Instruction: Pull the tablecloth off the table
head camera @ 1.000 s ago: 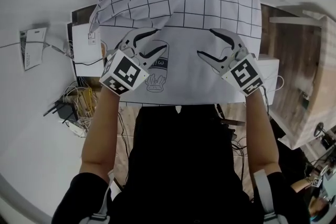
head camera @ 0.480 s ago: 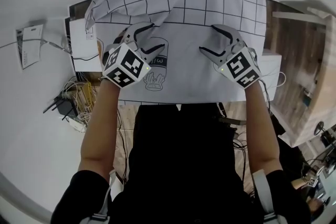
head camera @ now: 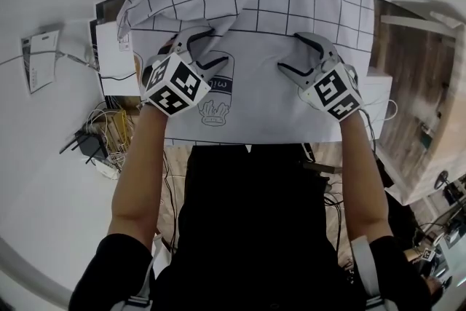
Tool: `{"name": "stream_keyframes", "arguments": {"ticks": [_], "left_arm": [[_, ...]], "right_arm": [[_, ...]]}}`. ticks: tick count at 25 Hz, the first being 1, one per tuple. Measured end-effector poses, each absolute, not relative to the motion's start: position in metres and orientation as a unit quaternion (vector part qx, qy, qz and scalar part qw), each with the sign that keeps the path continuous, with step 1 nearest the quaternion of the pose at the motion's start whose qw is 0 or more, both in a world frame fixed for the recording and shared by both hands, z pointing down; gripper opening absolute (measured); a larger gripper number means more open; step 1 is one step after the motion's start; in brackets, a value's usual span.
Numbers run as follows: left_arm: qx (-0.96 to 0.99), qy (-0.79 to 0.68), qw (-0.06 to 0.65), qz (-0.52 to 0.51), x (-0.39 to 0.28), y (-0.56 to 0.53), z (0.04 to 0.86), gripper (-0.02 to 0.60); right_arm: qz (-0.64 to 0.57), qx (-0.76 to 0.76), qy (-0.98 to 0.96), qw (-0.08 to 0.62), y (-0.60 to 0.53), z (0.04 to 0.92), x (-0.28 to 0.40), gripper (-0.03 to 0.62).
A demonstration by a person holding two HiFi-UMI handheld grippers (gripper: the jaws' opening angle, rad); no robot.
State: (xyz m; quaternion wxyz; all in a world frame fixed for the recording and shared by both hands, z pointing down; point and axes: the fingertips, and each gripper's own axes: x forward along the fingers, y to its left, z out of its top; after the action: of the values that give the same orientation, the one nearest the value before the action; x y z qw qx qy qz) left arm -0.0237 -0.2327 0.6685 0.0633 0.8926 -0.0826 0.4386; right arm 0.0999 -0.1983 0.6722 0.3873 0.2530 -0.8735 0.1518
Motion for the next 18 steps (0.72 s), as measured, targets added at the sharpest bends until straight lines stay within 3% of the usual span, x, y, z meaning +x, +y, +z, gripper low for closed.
{"name": "stream_keyframes", "arguments": {"ticks": [12, 15, 18], "left_arm": [[0.893, -0.089, 0.071, 0.435, -0.0235, -0.2359, 0.6673, 0.280], [0.895, -0.102, 0.077, 0.427, -0.0245, -0.2408, 0.6662, 0.205], [0.898, -0.102, 0.080, 0.420, -0.0246, -0.2422, 0.6657, 0.195]], "right_arm": [[0.150, 0.261, -0.873, 0.383, -0.1997, 0.6711, 0.1011, 0.302], [0.149, 0.258, -0.874, 0.384, -0.1998, 0.6708, 0.1005, 0.302], [0.148, 0.257, -0.873, 0.386, -0.1988, 0.6706, 0.1003, 0.288]]}}
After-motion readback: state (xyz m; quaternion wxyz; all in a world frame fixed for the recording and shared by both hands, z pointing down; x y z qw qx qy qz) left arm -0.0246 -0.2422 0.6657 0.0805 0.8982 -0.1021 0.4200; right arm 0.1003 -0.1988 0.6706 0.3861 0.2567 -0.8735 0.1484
